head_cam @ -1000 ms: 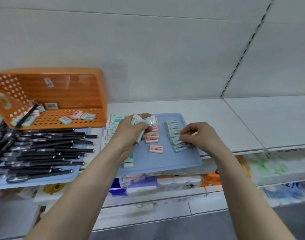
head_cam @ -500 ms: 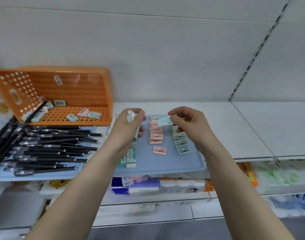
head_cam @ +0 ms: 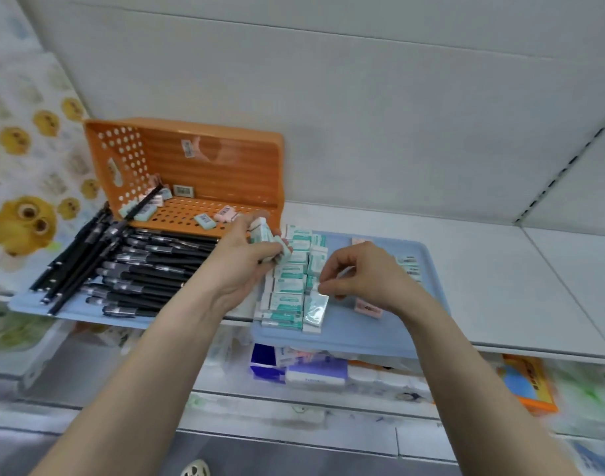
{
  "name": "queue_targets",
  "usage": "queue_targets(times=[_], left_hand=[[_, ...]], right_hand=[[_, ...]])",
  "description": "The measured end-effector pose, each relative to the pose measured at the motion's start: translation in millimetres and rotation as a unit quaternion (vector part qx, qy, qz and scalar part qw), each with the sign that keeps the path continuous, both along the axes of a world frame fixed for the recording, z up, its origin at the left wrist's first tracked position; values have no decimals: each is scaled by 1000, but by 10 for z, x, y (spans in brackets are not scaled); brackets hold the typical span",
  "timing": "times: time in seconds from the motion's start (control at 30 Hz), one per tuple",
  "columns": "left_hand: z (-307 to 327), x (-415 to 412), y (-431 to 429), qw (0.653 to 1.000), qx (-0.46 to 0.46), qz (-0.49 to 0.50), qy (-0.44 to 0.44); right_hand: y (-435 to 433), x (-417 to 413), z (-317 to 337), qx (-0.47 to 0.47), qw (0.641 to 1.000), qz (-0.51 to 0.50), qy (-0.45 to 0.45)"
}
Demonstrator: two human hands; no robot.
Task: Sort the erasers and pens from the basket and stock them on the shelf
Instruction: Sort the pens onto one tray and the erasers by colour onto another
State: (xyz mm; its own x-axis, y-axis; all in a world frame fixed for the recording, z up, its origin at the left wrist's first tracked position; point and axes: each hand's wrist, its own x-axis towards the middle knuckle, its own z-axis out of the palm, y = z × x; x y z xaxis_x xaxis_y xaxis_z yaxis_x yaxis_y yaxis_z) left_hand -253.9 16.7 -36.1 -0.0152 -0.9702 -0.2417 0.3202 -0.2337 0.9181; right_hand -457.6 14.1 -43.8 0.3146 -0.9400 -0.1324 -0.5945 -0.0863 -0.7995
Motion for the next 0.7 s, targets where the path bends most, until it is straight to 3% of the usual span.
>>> queue_targets(times=[0.23, 0.33, 0.4, 0.47, 0.57, 0.7], left_hand=[[-14, -28, -39, 999, 0, -21, 49], [0, -98, -43, 998, -12, -32, 52], [22, -165, -40, 998, -20, -48, 39], [32, -232, -48, 998, -26, -57, 19], [35, -273, -76, 998, -40, -37, -22], [38, -298, -82, 999, -18, -39, 17]], right_hand=[[57, 158, -91, -68, 995, -20, 74], [68, 191, 33, -61, 986, -118, -97], [74, 224, 115, -3, 973, -116, -197], [56, 205, 117, 12, 969, -106, -221], [1, -2, 78, -37, 965, -165, -200], [16, -395, 54, -33, 964, -189, -183]])
